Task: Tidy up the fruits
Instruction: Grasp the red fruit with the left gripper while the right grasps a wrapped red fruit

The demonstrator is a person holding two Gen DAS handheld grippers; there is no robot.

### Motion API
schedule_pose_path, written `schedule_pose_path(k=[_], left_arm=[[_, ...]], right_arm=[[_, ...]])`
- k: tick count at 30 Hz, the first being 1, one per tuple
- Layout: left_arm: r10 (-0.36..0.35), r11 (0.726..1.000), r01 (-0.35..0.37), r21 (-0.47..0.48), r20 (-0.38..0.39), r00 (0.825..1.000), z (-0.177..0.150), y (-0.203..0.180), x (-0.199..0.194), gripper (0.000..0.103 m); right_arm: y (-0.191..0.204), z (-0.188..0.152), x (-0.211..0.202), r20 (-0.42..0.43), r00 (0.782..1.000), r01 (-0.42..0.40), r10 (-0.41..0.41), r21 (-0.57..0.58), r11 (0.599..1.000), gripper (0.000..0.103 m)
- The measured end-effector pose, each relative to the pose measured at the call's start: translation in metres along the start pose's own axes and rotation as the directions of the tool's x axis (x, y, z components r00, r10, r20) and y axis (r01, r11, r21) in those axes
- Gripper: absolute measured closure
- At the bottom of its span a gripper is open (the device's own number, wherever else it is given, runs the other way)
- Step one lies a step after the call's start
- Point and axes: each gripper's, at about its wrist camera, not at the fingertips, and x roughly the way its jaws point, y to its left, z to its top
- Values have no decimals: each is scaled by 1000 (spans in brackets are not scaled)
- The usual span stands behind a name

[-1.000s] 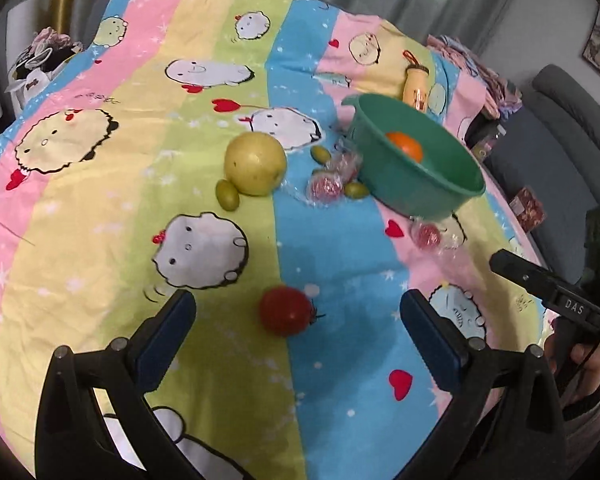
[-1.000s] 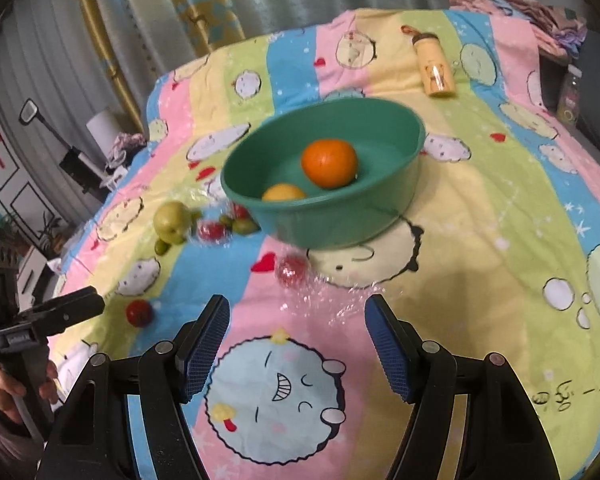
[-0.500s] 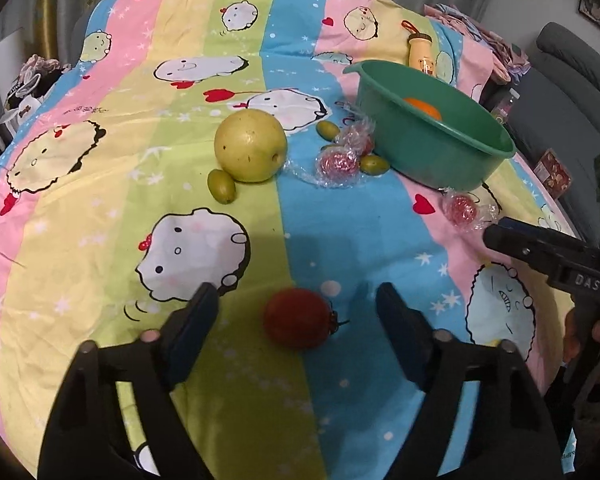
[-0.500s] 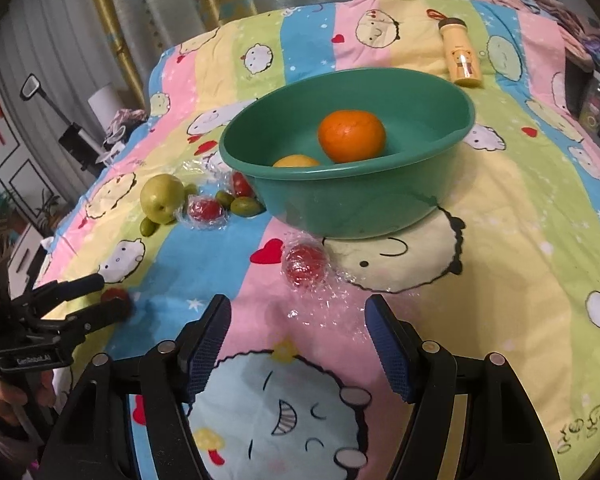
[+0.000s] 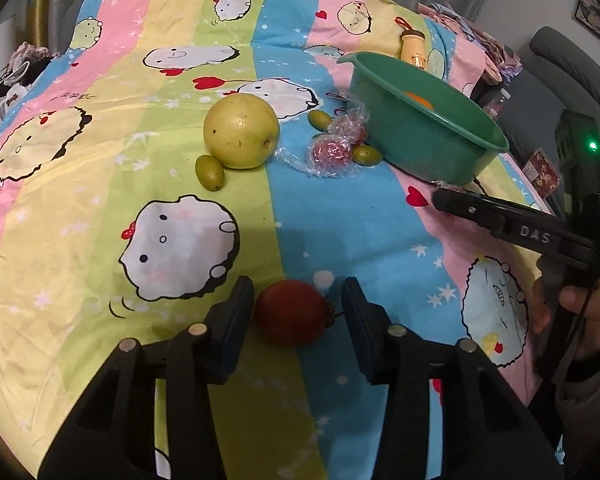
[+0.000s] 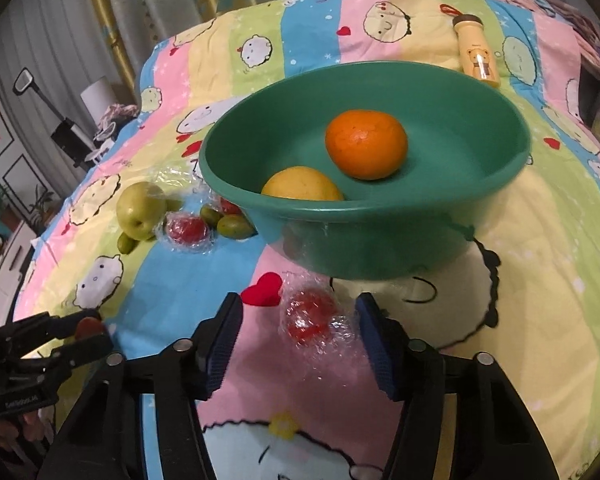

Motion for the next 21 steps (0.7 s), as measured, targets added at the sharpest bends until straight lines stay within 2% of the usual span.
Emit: schedule_pose_path(k=[4,7,14,21], left_arm=[[-3,1000,3,-13,1,1000,0,2,-1,66],[-17,999,17,-27,3,1000,0,5,-2,66],[-40,998,40,-49,9,999,-3,7,-7,66],[21,1000,-21,-18,11,1000,-2,-4,-17,66]], right_arm=[[0,1,4,-6,1000,2,-2,-6,1000,56],[-4,1,5,-9,1000,10,-10,-4,1000,70],[-7,-1,-1,1,1000,-13,13,36,999,72],[3,-5,-29,38,998,-50,50,18,999,72]])
